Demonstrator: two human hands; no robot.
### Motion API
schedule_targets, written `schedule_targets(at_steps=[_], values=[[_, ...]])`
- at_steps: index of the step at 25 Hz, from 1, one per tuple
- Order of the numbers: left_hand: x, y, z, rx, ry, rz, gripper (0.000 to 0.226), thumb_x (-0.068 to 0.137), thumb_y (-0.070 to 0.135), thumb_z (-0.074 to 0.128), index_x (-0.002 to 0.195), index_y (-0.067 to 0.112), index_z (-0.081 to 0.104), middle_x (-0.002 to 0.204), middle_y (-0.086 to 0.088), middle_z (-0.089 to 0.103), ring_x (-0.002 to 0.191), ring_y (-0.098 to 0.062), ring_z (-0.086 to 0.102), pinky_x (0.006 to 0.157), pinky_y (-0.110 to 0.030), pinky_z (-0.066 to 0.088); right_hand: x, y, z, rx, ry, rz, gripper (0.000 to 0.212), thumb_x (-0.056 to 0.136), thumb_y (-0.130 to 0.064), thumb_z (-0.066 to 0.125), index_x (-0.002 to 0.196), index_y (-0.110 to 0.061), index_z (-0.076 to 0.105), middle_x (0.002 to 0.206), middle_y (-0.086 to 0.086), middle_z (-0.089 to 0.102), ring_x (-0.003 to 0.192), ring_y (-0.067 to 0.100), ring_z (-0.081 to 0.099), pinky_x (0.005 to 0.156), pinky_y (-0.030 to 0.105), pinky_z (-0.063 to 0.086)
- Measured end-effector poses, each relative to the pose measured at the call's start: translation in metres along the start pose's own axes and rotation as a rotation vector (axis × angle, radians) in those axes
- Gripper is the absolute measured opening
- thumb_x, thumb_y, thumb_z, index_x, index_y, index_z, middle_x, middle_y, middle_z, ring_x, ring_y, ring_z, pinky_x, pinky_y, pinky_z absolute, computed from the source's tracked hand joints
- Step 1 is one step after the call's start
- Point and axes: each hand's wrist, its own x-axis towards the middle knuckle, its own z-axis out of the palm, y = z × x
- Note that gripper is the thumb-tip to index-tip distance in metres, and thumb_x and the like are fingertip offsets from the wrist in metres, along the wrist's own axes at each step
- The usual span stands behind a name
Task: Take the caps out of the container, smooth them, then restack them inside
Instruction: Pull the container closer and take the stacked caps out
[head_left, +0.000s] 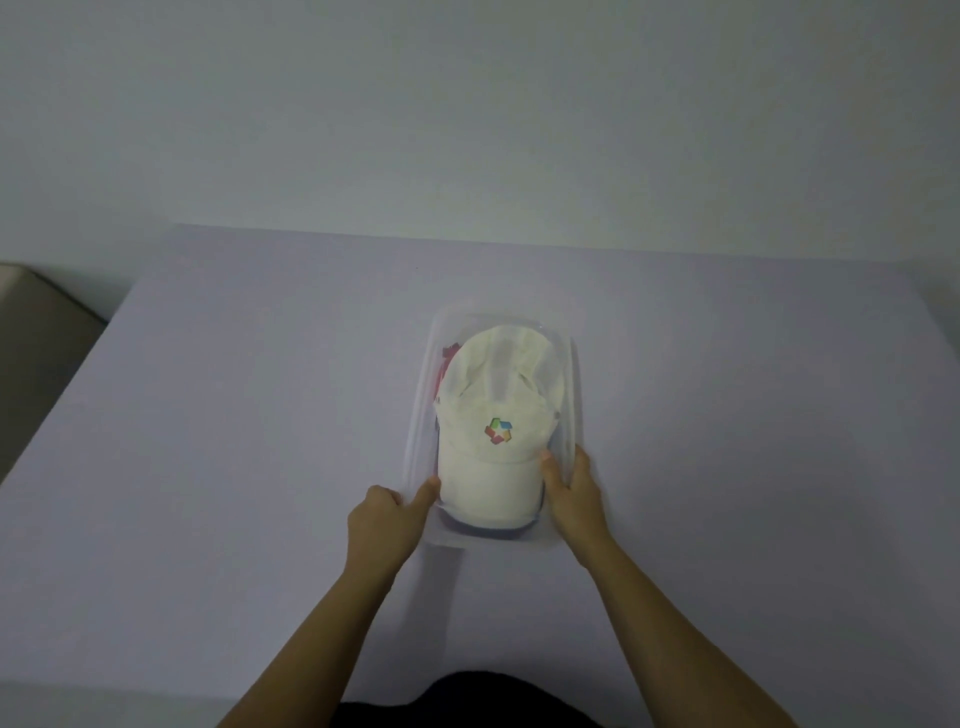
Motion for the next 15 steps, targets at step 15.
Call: schedule_targets(at_steps=[15], values=[[-0.018, 0.015, -0.007, -0.943, -0.216, -0.018, 0.054, 0.081, 0.015, 0.069, 0.126, 0.021, 0.04, 0.107, -0.01, 0.06, 0.095, -0.027, 0.063, 0.075, -0.033, 0.053, 0.013, 0.007, -0.018, 0.317, -0.157, 0.169, 0.072, 0.084, -0.073, 0.025, 0.14, -0.029, 0.037, 0.137, -0.008, 0.046, 0.124, 0.015, 0.045, 0.109, 0.044, 0.033]])
